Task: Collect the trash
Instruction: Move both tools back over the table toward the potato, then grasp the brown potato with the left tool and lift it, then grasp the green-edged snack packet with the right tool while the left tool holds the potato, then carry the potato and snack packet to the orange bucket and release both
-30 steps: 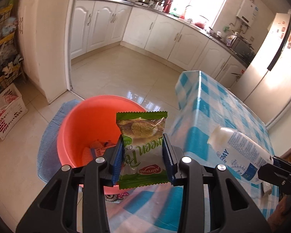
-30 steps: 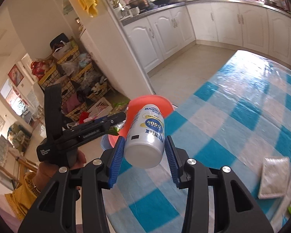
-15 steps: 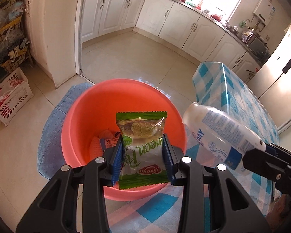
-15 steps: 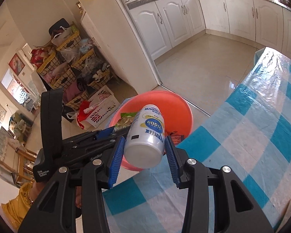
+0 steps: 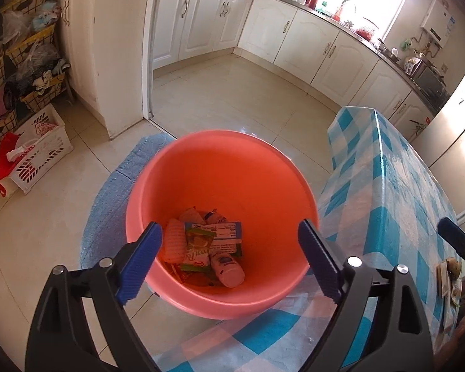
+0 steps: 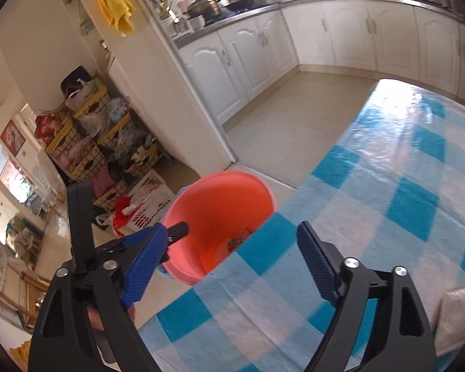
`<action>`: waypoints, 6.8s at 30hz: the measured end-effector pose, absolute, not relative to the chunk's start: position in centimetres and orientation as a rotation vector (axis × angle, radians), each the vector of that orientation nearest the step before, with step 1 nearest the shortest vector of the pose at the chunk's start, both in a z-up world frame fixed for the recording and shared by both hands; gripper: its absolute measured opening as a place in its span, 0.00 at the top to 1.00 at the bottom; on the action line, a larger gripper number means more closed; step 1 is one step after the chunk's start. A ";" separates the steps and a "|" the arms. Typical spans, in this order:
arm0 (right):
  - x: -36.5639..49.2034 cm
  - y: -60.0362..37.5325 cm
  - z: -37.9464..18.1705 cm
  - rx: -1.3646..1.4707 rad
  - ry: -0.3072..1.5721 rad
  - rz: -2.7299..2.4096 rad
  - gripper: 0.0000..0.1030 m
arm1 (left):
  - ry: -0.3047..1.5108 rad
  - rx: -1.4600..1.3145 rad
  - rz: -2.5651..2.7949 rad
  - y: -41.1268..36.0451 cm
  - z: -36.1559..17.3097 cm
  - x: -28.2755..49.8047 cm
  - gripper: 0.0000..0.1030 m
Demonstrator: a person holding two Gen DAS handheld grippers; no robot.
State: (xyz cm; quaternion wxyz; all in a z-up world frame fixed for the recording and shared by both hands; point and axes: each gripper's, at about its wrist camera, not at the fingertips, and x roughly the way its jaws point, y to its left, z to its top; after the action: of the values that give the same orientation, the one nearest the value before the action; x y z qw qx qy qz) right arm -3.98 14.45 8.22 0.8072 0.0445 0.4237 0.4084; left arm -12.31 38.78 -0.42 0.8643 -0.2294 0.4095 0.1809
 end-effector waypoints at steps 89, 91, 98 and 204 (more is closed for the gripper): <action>-16.4 -22.9 4.6 0.645 0.624 0.072 0.07 | 1.035 -0.002 -0.424 -2.2 0.9 3.2 0.04; -16.4 -22.7 4.6 0.645 0.628 0.078 0.07 | 1.023 -0.009 -0.421 -2.1 0.8 3.2 0.05; -16.1 -21.8 4.8 0.609 0.649 0.098 0.07 | 0.998 -0.009 -0.401 -2.1 0.9 2.8 0.24; -5.8 -4.0 7.4 0.176 0.925 0.471 0.61 | 0.824 -0.222 -0.269 23.6 2.7 -11.3 0.22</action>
State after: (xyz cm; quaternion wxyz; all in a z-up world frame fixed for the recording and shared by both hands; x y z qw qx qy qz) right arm -5.85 -4.01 7.42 0.8647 0.0842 0.4413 0.2247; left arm -11.30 23.65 2.66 0.9015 -0.1071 0.3986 -0.1303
